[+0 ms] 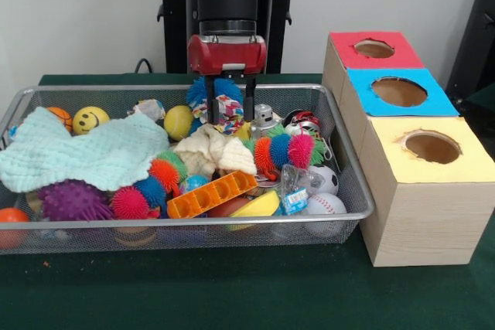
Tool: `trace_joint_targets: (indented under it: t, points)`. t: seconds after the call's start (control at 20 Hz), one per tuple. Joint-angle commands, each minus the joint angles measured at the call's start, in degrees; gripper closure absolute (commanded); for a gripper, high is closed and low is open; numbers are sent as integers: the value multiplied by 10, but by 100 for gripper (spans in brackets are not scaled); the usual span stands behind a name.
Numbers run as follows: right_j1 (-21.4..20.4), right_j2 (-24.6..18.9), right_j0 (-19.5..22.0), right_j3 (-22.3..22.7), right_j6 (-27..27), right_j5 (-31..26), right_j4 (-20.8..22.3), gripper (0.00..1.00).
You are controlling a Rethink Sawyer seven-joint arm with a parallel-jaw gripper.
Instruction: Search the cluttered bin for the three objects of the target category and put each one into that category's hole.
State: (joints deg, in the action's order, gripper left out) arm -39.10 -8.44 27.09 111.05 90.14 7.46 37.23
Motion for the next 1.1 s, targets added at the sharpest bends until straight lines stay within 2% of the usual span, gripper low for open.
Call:
trace_joint_targets:
  t: [0.05, 0.2, 0.3, 0.55, 0.8, 1.1]
  points:
    - [1, -35, 39, 24, 127, -33, -52, 0]
    - [8, -40, 45, 18, 121, -30, -59, 0]
    - [14, -52, 42, -5, 109, -50, -77, 0]
    - [74, -57, -1, -111, 76, -109, -128, 0]
    - [107, -56, -30, -178, 58, -147, -162, 0]
    - [138, -35, -75, -260, 57, -208, -201, 0]
